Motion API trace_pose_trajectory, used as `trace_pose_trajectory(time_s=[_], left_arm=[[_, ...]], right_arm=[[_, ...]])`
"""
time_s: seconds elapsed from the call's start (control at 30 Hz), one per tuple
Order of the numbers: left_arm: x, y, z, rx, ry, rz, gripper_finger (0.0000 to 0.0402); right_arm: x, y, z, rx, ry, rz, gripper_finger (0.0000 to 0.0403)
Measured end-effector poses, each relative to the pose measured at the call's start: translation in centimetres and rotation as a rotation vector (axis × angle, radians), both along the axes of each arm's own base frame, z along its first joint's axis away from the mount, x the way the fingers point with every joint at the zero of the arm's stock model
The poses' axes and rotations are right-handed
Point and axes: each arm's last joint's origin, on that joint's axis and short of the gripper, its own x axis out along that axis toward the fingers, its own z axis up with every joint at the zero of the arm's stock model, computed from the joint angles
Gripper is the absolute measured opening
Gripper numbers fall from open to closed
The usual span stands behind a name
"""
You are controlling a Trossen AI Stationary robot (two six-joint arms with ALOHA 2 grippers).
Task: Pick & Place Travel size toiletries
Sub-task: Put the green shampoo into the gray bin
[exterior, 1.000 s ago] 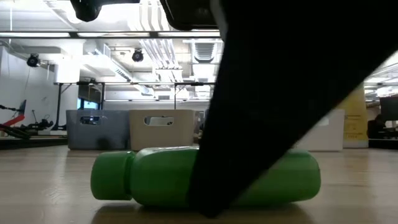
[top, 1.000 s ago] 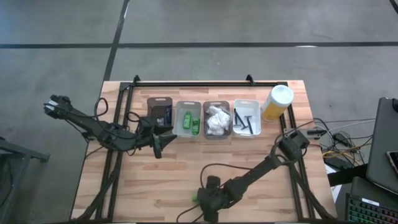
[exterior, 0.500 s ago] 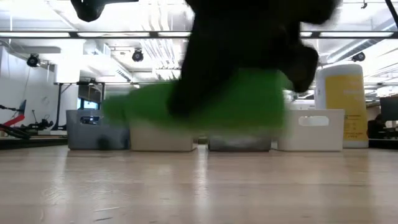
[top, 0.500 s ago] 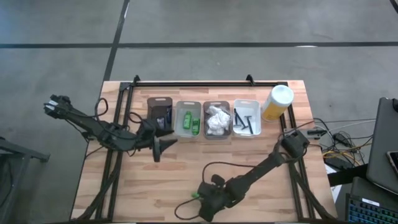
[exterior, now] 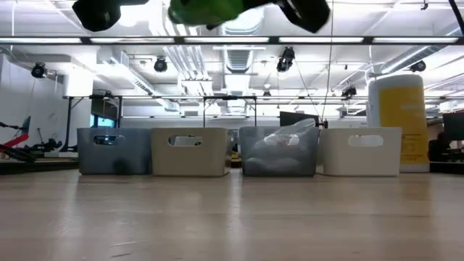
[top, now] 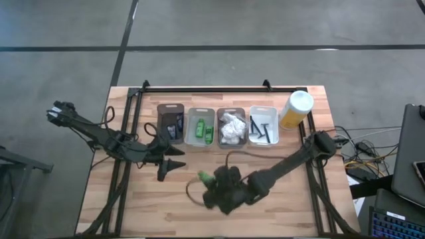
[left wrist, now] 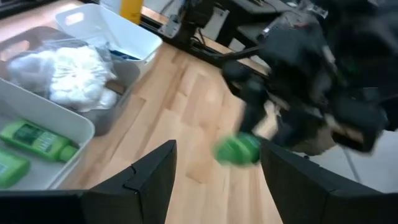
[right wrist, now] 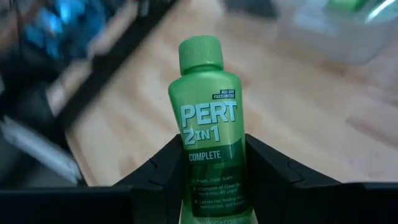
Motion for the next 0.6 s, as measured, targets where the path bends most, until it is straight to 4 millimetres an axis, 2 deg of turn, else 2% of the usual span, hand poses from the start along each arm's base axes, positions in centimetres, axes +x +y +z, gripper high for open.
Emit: trace_pose_trajectory(time_s=[0.1,0.2,0.33,0.47,0.6], left_arm=[[-0.1,-0.1,0.1,-0.013,-0.004,-0.02,0.0236],[-0.2,-0.1,0.1,-0.015,-0.004,-0.023,0.0236],[-0.4,-0.3,0.3,-0.006,-0.016,-0.042,0.0236],[-1.0,-0.6,1.6,0.057,-0.117,-0.086,0.0236],[-1.7,0.0,2.6,0.12,-0.19,-0.008,0.0236]], right_arm=[[0.3,-2.1,1.7,0.029,-0.074,-0.115,0.013],[1.0,-4.4,2.5,0.033,-0.106,-0.18,0.013],[2.4,-8.3,2.5,0.091,-0.112,-0.277,0.013],[3.5,-12.4,2.2,0.123,-0.109,-0.367,0.013],[4.1,-16.5,1.4,0.128,-0.049,-0.421,0.0137]])
